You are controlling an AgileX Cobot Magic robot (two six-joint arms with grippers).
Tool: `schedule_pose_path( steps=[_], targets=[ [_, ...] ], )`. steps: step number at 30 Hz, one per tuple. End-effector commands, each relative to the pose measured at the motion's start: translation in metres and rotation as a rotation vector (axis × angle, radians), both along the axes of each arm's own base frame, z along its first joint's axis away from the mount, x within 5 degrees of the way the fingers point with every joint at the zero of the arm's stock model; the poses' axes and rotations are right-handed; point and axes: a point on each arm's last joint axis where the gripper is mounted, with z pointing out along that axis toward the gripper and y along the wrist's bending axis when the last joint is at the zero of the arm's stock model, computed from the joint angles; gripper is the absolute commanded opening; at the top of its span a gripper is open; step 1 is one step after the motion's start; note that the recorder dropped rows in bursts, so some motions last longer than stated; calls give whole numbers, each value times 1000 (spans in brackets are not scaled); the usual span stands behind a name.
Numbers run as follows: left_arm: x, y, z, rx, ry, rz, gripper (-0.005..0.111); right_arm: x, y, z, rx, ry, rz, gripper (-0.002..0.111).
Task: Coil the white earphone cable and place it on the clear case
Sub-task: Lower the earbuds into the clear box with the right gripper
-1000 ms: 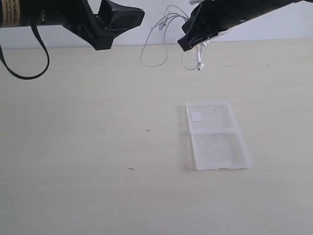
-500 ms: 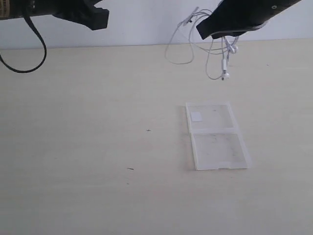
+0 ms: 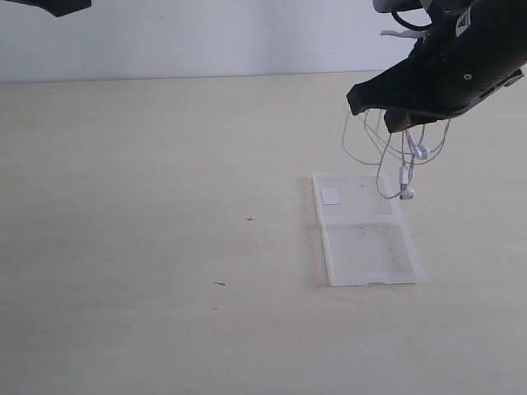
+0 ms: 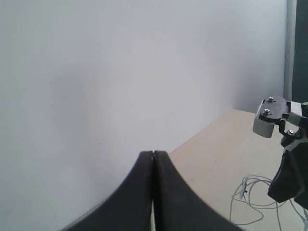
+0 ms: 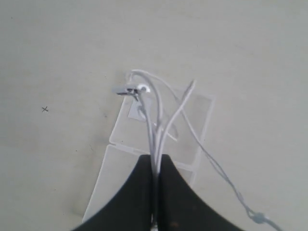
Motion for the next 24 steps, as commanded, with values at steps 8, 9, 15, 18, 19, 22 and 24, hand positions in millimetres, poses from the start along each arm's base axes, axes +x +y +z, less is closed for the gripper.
schedule_pose_path(
  steps=[8, 9, 15, 18, 19, 22, 24],
  targets=[
    [-5, 4, 0, -34, 20, 23, 0, -3, 3, -7, 103, 66, -116, 0],
    [-5, 4, -2, -42, 30, 25, 0, -2, 4, -11, 98, 76, -116, 0],
    [-6, 5, -2, -60, 36, 28, 0, 11, 9, -35, 91, 110, -146, 0],
    [-8, 6, -1, -59, 31, 28, 0, 17, 11, -49, 83, 130, -151, 0],
    [-9, 6, 0, -61, 28, 28, 0, 18, 11, -53, 83, 140, -161, 0],
    [-9, 6, 0, -59, 26, 28, 0, 20, 12, -61, 83, 166, -188, 0],
    [-9, 6, 0, -59, 26, 28, 0, 21, 14, -65, 96, 186, -211, 0]
  ],
)
